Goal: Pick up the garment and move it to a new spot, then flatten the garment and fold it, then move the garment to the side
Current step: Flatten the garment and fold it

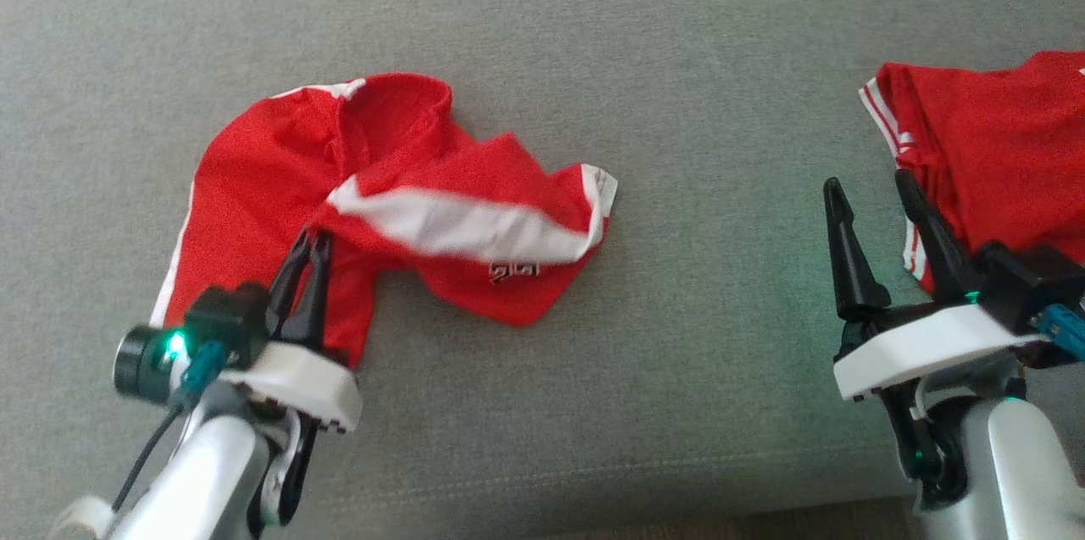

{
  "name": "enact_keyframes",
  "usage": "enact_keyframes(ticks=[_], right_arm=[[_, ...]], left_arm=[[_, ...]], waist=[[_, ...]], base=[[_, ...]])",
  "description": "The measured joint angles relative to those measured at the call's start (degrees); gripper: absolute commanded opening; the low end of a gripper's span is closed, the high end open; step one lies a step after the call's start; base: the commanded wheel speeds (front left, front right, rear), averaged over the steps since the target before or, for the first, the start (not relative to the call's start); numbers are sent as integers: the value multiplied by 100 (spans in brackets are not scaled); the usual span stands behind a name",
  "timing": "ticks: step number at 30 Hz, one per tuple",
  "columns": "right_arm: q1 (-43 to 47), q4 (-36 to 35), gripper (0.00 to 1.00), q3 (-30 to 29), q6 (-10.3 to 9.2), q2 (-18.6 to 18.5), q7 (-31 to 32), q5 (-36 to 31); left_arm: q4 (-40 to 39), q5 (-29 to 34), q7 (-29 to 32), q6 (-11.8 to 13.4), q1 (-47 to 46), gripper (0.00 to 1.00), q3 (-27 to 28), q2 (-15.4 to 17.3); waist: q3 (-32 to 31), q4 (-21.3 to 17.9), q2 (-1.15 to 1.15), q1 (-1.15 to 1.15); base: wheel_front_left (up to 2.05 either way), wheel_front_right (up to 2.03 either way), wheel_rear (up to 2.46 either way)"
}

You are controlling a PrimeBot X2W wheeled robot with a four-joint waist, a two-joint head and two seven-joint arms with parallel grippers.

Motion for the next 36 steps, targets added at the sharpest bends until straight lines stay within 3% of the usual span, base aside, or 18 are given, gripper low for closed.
enact_keyframes(ticks=[5, 7, 11, 18, 36], right_arm=[[-5, -38, 100, -16, 0, 0, 56, -1], [-9, -47, 100, -11, 0, 0, 89, -1], [-12, -68, 100, -13, 0, 0, 89, -2], [-1, -86, 100, -25, 0, 0, 88, -14], [422, -235, 100, -90, 0, 0, 261, -170]], left_arm=[[0, -118, 0, 18, 291, 1, 227, -48], [131, -227, 0, -45, 292, 100, 289, -111], [280, -402, 1, -186, 328, 100, 364, -252], [155, -593, 1, -163, 624, 100, 647, -236], [-1397, -468, 323, 534, 1374, 100, 904, 263]], waist=[[48, 106, 0, 0], [44, 111, 0, 0], [-25, 98, 0, 0], [-276, 89, 0, 0], [-1017, 152, 0, 0]], base=[[0, 0, 0], [0, 0, 0], [0, 0, 0], [0, 0, 0], [0, 0, 0]])
